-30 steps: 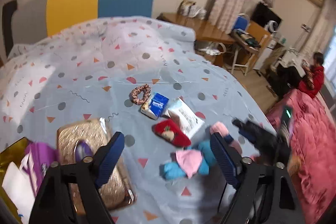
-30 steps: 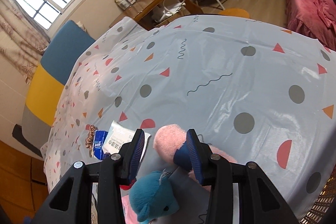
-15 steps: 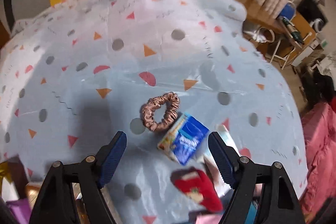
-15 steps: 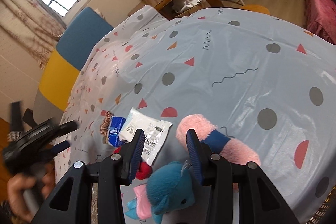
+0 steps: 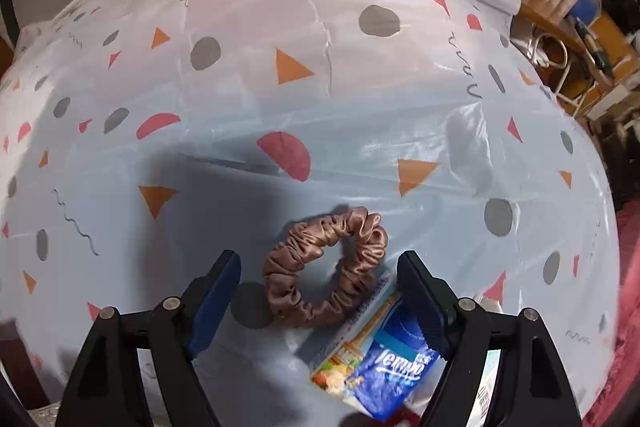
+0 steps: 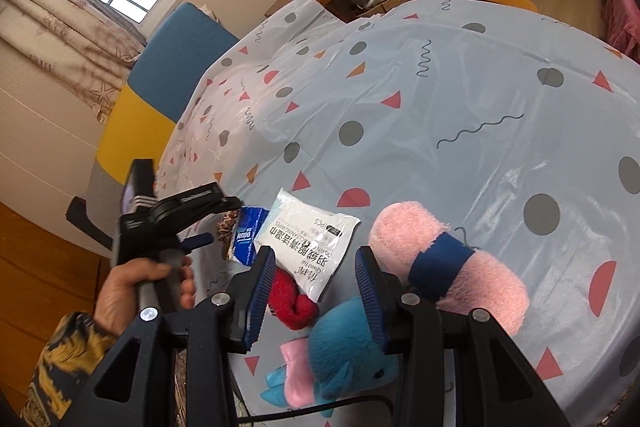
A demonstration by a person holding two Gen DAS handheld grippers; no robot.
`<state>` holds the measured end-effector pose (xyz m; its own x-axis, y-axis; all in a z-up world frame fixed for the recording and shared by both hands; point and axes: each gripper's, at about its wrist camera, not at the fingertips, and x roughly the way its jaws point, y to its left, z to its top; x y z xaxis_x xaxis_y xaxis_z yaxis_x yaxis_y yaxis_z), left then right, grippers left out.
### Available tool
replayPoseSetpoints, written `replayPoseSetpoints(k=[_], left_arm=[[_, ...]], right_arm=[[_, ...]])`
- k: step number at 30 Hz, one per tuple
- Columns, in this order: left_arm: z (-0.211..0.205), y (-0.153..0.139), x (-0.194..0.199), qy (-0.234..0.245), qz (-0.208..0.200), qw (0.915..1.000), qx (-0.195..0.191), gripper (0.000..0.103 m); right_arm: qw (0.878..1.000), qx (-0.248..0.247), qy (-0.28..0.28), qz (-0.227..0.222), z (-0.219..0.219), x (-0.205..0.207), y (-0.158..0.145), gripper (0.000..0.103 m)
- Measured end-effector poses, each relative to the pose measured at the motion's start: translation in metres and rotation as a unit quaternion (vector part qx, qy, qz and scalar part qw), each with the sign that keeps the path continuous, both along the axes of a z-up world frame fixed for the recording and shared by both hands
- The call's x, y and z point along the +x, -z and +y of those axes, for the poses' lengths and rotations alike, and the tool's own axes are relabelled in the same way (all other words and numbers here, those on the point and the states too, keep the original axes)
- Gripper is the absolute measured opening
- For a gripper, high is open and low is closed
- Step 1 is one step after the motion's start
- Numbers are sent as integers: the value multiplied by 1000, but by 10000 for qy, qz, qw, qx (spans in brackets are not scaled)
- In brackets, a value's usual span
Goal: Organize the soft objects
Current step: 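Grasp the brown satin scrunchie with the left tool, then grasp the blue Tempo tissue pack with the right tool while the left tool holds the scrunchie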
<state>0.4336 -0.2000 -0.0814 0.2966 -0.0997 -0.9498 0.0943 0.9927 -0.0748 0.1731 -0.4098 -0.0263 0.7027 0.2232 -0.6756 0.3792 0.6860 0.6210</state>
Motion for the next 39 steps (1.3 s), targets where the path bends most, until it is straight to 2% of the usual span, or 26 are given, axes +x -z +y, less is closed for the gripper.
replayPoseSetpoints(k=[1, 2, 3, 5, 8, 11, 16, 19, 25, 28, 32, 39], left_arm=[[0, 1, 0, 1, 7, 10000, 11, 61], [-2, 3, 0, 66, 76, 9999, 103, 23], [-3, 7, -1, 160, 182, 9996, 156, 18], [2, 7, -5, 95, 106, 9999, 41, 18], [5, 7, -15, 128, 151, 9997, 105, 17], [15, -2, -25, -55, 221, 9997, -12, 17], [29, -38, -42, 20, -84, 9999, 77, 17], [40, -69, -57, 91, -349, 9993, 23, 17], [51, -134, -96, 317, -1148, 9928, -128, 17], [58, -152, -107, 430, -1332, 9898, -260, 17], [69, -165, -118, 534, -1291, 9892, -454, 17], [99, -178, -135, 410, -1282, 9876, -803, 17]], right_arm=[[10000, -9, -20, -2, 1, 0, 0, 42], [10000, -20, -23, -3, 1, 1, 0, 42], [10000, -30, -25, 4, 2, 1, 0, 42], [10000, -24, -28, 4, 2, 1, 0, 42], [10000, -52, 6, 17, 1, 0, 1, 42], [10000, -37, -44, 42, 2, 2, 2, 42], [9995, -38, -257, 176, 8, 8, 7, 42], [9978, 30, -590, 297, 18, 14, 13, 42], [9920, -23, -1169, 485, 45, 31, 17, 42], [9880, -153, -1469, 455, 63, 48, 6, 42], [9808, -382, -1859, 456, 93, 89, -2, 42], [9717, -769, -1994, 1002, 130, 149, 26, 54]])
